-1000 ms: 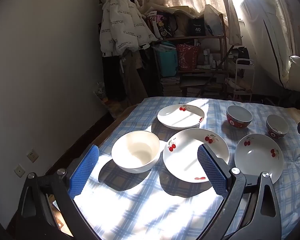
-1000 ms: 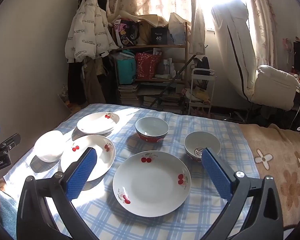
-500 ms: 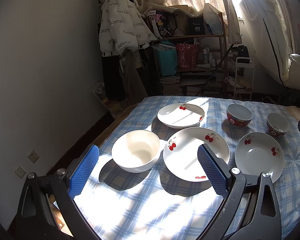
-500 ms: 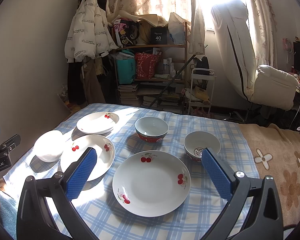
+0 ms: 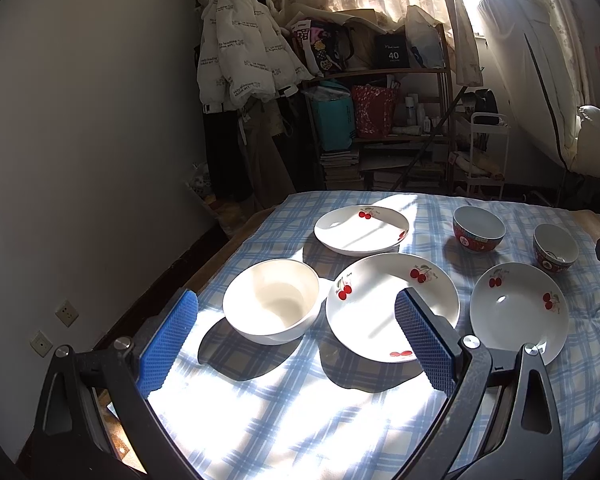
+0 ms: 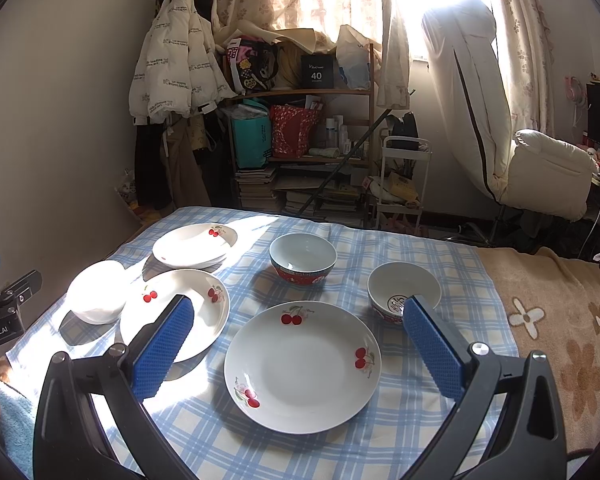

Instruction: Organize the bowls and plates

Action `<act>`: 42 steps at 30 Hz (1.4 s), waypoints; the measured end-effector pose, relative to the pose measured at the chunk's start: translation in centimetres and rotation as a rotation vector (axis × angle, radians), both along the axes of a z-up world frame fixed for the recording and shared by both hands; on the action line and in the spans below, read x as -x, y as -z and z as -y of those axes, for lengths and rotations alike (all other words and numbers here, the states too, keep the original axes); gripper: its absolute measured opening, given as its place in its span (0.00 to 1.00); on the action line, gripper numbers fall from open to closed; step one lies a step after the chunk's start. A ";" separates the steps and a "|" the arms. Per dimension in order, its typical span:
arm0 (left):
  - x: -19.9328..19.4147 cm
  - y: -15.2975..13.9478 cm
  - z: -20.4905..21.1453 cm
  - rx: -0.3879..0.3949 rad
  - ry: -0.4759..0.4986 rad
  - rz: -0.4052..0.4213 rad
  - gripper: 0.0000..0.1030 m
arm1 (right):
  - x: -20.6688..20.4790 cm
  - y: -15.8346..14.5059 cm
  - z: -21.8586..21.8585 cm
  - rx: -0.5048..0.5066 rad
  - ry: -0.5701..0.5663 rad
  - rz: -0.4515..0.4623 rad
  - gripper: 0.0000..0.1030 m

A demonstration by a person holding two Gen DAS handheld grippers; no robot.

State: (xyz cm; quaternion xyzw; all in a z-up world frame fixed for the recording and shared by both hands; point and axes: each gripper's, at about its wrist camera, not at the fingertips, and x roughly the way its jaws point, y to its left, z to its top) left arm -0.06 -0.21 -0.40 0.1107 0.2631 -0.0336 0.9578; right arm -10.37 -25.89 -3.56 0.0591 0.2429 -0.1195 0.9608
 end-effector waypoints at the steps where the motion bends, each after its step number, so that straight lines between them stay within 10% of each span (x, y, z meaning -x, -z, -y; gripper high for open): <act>1: 0.0 0.0 0.0 0.000 0.000 0.001 0.95 | 0.0 0.0 0.0 0.000 0.001 0.000 1.00; 42: 0.1 0.3 0.2 -0.005 0.002 0.000 0.95 | -0.2 0.4 0.2 0.000 0.002 -0.007 1.00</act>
